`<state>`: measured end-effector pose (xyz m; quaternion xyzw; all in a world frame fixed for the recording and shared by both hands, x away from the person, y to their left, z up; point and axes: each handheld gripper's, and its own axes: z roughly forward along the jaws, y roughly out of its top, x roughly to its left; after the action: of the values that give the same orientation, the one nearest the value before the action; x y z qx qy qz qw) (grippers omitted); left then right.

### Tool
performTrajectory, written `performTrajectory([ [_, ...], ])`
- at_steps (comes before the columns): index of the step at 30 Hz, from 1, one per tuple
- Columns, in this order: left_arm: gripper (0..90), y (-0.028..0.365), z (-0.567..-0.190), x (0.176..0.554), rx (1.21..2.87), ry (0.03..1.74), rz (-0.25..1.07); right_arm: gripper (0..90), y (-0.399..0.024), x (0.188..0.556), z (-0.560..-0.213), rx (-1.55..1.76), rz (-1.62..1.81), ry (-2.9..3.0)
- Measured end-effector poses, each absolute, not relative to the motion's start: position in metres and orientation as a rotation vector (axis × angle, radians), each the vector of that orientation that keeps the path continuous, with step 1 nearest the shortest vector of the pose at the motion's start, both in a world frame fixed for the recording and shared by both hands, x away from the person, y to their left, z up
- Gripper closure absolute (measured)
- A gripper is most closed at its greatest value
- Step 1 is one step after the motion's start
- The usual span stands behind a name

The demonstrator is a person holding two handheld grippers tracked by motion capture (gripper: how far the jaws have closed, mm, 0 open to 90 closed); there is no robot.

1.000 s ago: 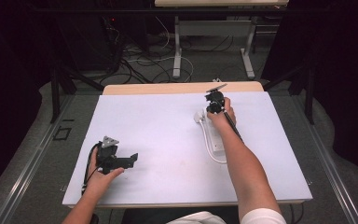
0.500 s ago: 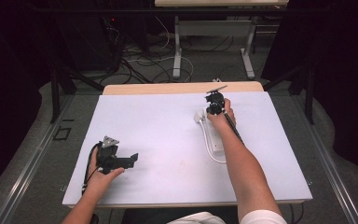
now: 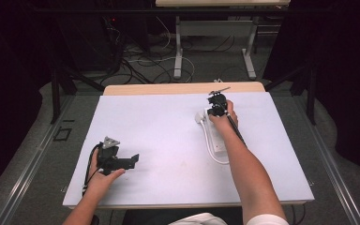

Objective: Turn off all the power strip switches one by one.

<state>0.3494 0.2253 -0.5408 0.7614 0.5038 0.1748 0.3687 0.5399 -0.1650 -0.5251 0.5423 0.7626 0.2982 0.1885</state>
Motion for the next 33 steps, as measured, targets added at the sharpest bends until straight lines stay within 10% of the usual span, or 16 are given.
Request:
performTrajectory([
  [33,0.3,0.219,-0.54,0.353,1.974,1.28,0.446,20.1,-0.193,0.459,-0.506,1.345,1.032,2.171],
])
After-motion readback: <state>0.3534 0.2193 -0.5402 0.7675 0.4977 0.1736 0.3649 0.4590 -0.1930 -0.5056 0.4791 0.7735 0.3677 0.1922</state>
